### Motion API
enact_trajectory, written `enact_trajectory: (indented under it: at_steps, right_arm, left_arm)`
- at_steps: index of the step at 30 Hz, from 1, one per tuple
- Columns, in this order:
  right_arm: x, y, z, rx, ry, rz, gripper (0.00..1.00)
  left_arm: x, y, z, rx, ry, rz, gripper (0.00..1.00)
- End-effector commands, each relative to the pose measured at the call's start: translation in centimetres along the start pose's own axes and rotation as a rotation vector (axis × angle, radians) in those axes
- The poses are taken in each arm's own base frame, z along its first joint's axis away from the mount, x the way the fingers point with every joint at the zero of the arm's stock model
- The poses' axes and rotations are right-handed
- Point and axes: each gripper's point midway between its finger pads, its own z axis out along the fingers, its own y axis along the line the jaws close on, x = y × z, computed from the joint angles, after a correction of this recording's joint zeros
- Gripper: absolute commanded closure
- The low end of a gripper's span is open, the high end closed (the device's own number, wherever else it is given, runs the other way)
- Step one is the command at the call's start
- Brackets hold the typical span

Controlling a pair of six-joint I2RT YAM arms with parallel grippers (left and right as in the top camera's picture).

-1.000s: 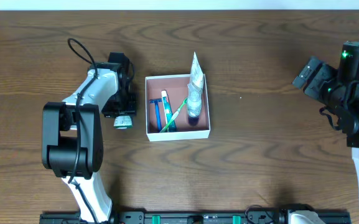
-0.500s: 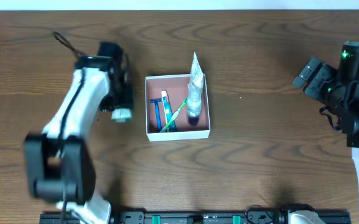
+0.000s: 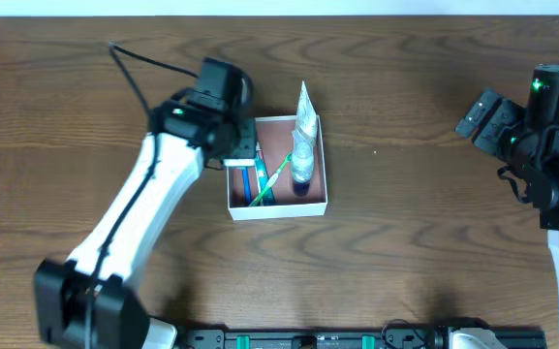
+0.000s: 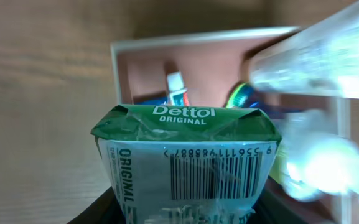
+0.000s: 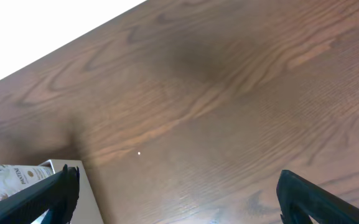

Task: Pack container
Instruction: 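Place the soap bar into the box on top of the items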

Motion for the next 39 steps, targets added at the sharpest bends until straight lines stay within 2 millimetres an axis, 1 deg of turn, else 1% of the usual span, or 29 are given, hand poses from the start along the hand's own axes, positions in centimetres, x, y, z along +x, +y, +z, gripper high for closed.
enact_trajectory:
  at_steps: [1,4,6,10,14,15,17,21,24,27,29,31,34,35,37,38,39]
  right_arm:
    - [-0.3,-0.2,-0.2,0.004,-0.010,0.017,0.01]
    - [-0.3,-0.2,-0.2,0.004,-0.010,0.017,0.01]
    - [-0.3,-0.2,-0.2,0.004,-0.010,0.017,0.01]
    - [-0.3,-0.2,-0.2,0.004,-0.010,0.017,0.01]
    - [-0.3,-0.2,-0.2,0.004,-0.010,0.017,0.01]
    - [-0.3,-0.2,-0.2,0.004,-0.010,0.017,0.01]
    - [-0.3,-0.2,-0.2,0.004,-0.010,0.017,0.01]
    - [-0.3,-0.2,-0.2,0.004,-0.010,0.017,0.01]
    - [-0.3,-0.2,-0.2,0.004,-0.010,0.017,0.01]
    - [-0.3,-0.2,-0.2,0.004,-0.010,0.017,0.01]
    - [-0.3,-0.2,-0.2,0.004,-0.010,0.017,0.01]
    - [-0.3,-0.2,-0.2,0.004,-0.010,0.017,0.01]
    - [-0.3,-0.2,-0.2,0.004,-0.010,0.017,0.01]
    - [-0.3,-0.2,-0.2,0.004,-0.010,0.017,0.01]
    - [-0.3,-0.2,-0.2,0.004,-0.010,0.017,0.01]
    - [-0.3,-0.2,-0.2,0.004,-0.010,0.017,0.01]
    - [-0.3,-0.2,-0.2,0.004,-0.010,0.017,0.01]
  left_arm:
    - [1.4,1.1,3.2,-0.072,0.076,-0.059,0.54]
    - [2.0,1.4,5.6,-0.091,0.128,-0.056,0.54]
    - [2.2,1.6,6.7,-0.097,0.147,-0.039,0.54]
    - [2.7,1.8,8.1,-0.107,0.176,-0.027,0.54]
    - [2.4,1.7,8.3,-0.103,0.165,-0.027,0.53]
    - [2.2,1.7,8.3,-0.101,0.159,-0.027,0.45]
    - [2.1,1.6,8.3,-0.099,0.156,-0.027,0.41]
    - [2.2,1.3,8.3,-0.083,0.162,-0.029,0.39]
    - [2.1,0.6,7.9,-0.044,0.161,-0.032,0.39]
    - [1.6,-0.5,6.7,0.012,0.148,-0.033,0.39]
    - [1.2,-1.2,5.4,0.047,0.132,-0.032,0.38]
    - [0.5,-1.9,3.6,0.079,0.100,-0.030,0.38]
    - [-0.4,-2.3,0.3,0.106,0.023,-0.022,0.37]
    - [-0.7,-2.3,-0.9,0.111,-0.006,-0.021,0.37]
    - [-1.1,-1.4,-3.4,0.086,-0.070,-0.027,0.35]
    - [-1.3,-0.6,-4.6,0.060,-0.100,-0.035,0.34]
    - [-1.4,0.6,-5.9,0.019,-0.134,-0.048,0.33]
